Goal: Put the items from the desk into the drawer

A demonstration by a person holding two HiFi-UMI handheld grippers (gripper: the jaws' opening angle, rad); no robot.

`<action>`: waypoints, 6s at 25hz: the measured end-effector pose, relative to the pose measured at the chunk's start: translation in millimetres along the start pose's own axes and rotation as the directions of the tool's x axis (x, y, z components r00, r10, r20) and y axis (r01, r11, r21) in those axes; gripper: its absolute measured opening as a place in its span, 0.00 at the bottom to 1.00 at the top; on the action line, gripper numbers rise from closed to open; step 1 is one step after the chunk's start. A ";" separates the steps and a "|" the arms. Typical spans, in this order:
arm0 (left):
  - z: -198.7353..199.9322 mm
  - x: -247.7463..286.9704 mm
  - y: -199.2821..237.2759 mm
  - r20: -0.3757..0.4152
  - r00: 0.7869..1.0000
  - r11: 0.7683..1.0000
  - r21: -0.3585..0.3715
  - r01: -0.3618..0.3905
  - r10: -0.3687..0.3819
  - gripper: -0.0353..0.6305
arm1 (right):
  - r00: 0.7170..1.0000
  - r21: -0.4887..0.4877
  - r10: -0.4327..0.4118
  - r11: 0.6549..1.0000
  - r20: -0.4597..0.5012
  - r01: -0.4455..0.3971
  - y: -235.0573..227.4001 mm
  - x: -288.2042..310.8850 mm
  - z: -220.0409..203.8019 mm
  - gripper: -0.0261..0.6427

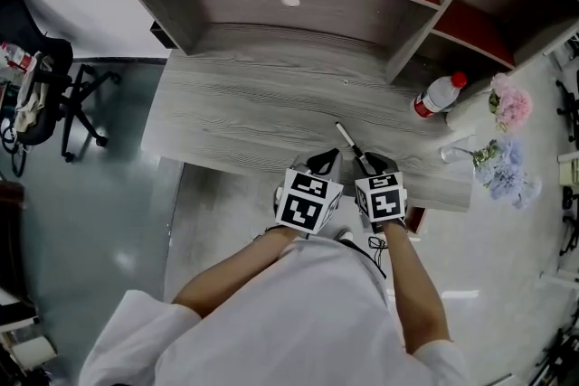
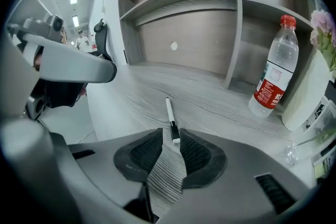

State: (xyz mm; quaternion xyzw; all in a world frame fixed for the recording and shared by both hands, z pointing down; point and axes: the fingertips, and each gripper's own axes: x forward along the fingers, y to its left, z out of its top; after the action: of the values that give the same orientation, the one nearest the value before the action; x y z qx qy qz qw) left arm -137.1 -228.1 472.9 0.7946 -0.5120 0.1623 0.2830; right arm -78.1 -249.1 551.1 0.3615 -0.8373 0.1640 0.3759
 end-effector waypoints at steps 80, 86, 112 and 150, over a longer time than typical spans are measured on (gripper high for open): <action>-98.9 25.1 -164.8 -0.128 0.989 0.997 0.027 0.078 -0.074 0.06 | 0.994 0.198 -0.067 0.979 0.084 0.049 -30.2 -155.8 -183.0 0.11; -110.2 27.3 -170.9 -0.125 0.991 0.999 0.025 0.044 -0.040 0.06 | 0.996 0.184 -0.023 0.983 0.083 0.008 -28.7 -148.5 -204.7 0.11; -150.0 -2.6 -143.6 -0.143 0.988 0.998 -0.009 -0.056 0.054 0.06 | 0.995 0.182 -0.041 0.982 -0.090 0.057 -35.3 -42.3 -239.9 0.11; -115.0 -24.8 -143.4 -0.033 0.996 0.996 -0.031 -0.085 0.084 0.06 | 0.997 0.232 -0.012 0.973 0.082 -0.008 -17.2 -108.0 -158.8 0.08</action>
State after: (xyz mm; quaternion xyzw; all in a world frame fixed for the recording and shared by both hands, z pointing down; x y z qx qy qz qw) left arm -14.1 -94.2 509.2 0.7648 -0.5431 0.1785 0.2970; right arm 64.8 -122.0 575.7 0.4102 -0.8268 0.2454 0.2964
